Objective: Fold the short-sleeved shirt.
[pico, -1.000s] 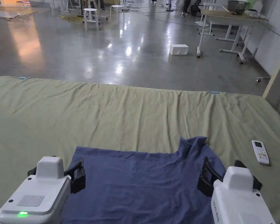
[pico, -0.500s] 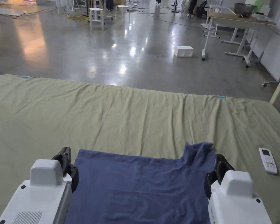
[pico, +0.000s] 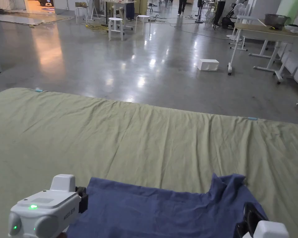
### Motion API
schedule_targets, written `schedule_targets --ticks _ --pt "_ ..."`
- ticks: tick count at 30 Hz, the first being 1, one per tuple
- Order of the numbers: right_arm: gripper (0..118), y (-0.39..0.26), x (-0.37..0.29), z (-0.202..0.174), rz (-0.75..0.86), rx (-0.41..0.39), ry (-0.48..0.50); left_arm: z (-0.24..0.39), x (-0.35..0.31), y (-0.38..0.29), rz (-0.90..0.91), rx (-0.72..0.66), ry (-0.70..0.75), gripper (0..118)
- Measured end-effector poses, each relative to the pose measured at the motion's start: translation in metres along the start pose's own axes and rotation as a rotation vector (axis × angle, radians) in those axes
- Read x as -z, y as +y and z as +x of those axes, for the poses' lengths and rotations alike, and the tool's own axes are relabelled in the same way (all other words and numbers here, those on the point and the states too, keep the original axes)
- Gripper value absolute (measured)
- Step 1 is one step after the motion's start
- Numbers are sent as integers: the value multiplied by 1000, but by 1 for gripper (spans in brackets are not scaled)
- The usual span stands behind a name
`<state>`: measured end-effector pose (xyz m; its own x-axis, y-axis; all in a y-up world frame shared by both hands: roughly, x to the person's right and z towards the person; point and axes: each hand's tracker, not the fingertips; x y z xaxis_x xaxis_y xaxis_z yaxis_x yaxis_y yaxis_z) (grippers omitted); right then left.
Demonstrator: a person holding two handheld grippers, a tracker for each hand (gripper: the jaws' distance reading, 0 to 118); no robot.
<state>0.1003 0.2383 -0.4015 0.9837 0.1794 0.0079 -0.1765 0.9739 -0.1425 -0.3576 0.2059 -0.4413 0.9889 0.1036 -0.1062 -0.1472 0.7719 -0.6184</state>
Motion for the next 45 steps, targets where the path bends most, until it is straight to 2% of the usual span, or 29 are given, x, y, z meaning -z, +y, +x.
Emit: schedule_targets --ticks 2,3,6,9,10,12,17,18,20,24,26,28,30,32,34,35,37,38,39,40,43,45 --pt "0 -7 8 2 -22 -7 -3 -9 33 11 -43 -9 8 0" --pt "0 -9 11 3 -32 -7 -3 -11 45 17 -70 -2 15 6" --pt "0 -22 20 8 -73 -14 -15 -19 81 36 -131 -31 28 44" --pt "0 -34 27 15 -122 -28 -31 -25 114 54 -202 -28 31 72" --pt "0 -39 30 18 -139 -28 -31 -25 126 57 -212 -13 40 78" --pt "0 -49 32 23 -181 -19 -36 -26 145 62 -246 -2 61 84" --pt "0 -63 37 34 -224 -22 -61 -22 182 66 -312 7 86 82" --pt "0 -66 38 36 -232 -21 -63 -19 189 67 -331 28 100 79" --pt "0 -70 38 38 -246 -23 -67 -9 194 67 -358 102 152 60" --pt "0 -78 38 41 -269 -31 -64 13 196 56 -311 221 119 17" --pt "0 -83 39 41 -280 -32 -61 23 197 51 -307 248 121 8" --pt "0 -85 43 43 -293 -33 -57 19 200 52 -313 228 113 6" --pt "0 -84 51 48 -303 -31 -60 9 199 53 -326 104 92 6" --pt "0 -82 66 59 -340 27 -58 2 193 59 -330 54 69 5" --pt "1 -77 86 69 -386 15 -50 2 184 62 -302 109 72 5" --pt "5 -73 97 76 -405 23 -47 2 178 63 -289 132 69 5" --pt "39 -72 124 89 -465 43 -24 10 154 63 -254 133 65 5" --pt "47 -73 144 95 -535 45 0 9 146 63 -235 121 60 5" --pt "50 -76 157 102 -610 64 -17 8 139 62 -219 111 57 5" --pt "52 -77 176 108 -611 32 -6 7 132 61 -201 111 54 5" --pt "61 -82 217 120 -639 12 -52 8 117 60 -182 140 55 5" --pt "61 -84 244 125 -674 22 -48 10 113 58 -179 156 59 5"
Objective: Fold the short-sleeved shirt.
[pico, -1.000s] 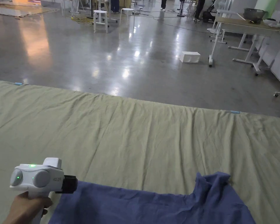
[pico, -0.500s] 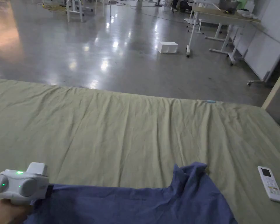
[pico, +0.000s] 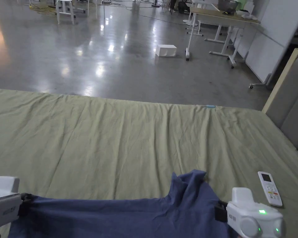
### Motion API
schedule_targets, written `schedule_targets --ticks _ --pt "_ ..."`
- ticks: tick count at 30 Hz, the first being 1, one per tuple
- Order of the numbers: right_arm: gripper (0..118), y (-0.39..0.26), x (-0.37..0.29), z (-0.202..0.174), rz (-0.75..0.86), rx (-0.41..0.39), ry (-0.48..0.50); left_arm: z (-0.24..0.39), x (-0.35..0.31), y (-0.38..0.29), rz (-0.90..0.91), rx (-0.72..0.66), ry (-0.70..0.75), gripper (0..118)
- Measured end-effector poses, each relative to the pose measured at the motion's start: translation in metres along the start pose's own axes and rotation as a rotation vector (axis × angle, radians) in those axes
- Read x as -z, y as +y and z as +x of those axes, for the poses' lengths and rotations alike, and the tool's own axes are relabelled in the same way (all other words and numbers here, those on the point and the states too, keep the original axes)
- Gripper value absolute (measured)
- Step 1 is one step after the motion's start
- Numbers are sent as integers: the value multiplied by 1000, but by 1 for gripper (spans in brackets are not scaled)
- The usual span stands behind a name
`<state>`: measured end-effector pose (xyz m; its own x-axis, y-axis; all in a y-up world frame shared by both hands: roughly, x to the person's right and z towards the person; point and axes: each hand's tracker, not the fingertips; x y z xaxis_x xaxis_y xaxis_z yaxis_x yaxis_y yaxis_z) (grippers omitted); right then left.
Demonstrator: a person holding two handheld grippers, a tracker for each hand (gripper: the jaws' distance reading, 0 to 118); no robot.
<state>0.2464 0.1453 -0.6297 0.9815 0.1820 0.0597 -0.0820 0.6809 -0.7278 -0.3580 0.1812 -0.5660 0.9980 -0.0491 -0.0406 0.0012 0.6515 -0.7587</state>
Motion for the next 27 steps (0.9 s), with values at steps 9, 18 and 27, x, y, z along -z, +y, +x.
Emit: schedule_targets --ticks 9,18,27 --pt "34 24 74 -16 -223 -34 97 13 -3 -9 9 -26 41 5" --pt "3 12 60 -29 -126 -82 66 3 6 -12 0 -34 46 5" --pt "3 5 -32 -11 152 -9 74 -1 -35 -15 86 -49 37 5"
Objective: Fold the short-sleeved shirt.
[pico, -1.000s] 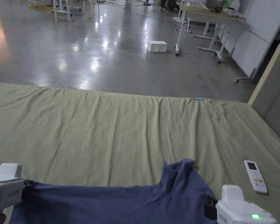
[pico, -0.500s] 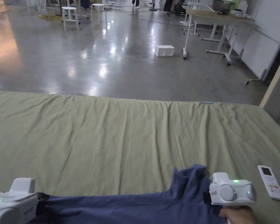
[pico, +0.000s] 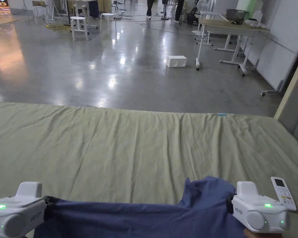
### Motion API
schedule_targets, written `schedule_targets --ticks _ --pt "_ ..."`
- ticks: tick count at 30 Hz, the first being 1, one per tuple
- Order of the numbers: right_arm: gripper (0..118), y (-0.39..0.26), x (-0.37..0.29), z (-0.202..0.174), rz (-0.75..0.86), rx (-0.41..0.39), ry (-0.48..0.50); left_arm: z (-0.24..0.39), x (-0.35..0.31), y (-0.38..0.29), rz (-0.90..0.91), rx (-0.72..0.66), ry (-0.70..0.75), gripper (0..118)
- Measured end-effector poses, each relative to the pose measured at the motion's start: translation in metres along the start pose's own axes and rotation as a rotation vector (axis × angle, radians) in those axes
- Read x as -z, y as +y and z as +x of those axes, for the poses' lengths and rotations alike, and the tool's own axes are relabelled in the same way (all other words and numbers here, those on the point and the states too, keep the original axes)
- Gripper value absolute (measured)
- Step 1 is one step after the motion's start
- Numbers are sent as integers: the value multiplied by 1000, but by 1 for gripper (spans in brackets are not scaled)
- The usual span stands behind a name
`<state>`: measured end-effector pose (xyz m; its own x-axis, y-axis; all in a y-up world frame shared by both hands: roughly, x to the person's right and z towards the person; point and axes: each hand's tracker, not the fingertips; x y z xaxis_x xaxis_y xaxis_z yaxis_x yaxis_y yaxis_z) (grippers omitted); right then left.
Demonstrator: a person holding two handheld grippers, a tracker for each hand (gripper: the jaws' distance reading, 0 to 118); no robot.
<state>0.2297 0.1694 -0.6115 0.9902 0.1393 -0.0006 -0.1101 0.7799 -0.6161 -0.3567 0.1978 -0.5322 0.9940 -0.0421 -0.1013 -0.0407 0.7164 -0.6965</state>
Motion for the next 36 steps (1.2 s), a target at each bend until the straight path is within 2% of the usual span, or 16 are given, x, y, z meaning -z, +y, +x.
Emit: schedule_targets --ticks 5,12,20,21,24,28,31,36 --pt "3 15 -63 8 92 18 1 -9 -43 4 82 -22 -13 5" --pt "3 49 -166 18 273 -24 -31 -26 -127 22 229 -38 -9 5" --pt "3 96 -274 33 477 -26 -53 -33 -228 59 367 -29 -11 5" --pt "3 102 -281 34 482 -14 -52 -32 -236 65 387 -31 -15 5" --pt "3 126 -304 35 558 -52 -84 -32 -257 84 421 -41 -20 5" --pt "3 165 -316 40 576 -44 -93 -31 -274 118 460 -25 -2 5" --pt "3 195 -317 43 592 -26 -101 -29 -279 143 484 -21 7 5" --pt "3 240 -305 42 596 -44 -133 -27 -276 187 485 -12 17 5"
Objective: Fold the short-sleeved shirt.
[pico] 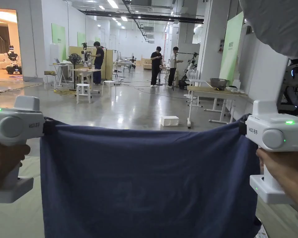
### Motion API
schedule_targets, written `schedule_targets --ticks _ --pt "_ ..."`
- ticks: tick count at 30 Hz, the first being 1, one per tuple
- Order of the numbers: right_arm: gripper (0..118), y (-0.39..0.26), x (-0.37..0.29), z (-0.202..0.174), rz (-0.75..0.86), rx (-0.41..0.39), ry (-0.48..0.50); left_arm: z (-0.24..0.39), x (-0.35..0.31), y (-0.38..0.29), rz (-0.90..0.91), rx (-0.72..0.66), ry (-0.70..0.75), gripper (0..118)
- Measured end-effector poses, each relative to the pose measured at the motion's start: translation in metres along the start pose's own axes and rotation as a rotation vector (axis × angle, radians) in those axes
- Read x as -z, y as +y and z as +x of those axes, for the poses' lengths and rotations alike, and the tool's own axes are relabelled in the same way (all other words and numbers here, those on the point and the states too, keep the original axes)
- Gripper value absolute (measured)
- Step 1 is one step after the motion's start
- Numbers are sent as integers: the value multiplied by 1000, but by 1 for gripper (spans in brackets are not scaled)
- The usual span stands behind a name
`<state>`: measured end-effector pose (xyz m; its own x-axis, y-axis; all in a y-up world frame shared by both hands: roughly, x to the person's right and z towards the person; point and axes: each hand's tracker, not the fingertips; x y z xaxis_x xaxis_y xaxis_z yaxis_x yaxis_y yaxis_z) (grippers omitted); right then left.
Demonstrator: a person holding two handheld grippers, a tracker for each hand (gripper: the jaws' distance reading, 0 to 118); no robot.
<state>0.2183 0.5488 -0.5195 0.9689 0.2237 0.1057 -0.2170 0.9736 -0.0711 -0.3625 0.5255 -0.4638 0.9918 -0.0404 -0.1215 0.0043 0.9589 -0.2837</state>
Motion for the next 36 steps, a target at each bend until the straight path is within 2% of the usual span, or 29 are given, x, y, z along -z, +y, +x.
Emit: schedule_targets --ticks 7,10,17,23,28,36 --pt "3 34 55 -4 1 25 -37 10 38 51 42 49 31 5" --pt "3 50 74 -8 26 4 -50 12 55 69 52 40 39 5" --pt "3 90 88 -19 89 -4 -62 7 82 103 57 22 66 5" --pt "3 101 95 -21 131 -27 -78 6 74 115 84 32 67 5" --pt "3 78 82 -22 119 -27 -69 3 66 99 113 55 70 5" --pt "3 2 25 -27 66 -58 -34 -6 35 7 62 51 27 5"
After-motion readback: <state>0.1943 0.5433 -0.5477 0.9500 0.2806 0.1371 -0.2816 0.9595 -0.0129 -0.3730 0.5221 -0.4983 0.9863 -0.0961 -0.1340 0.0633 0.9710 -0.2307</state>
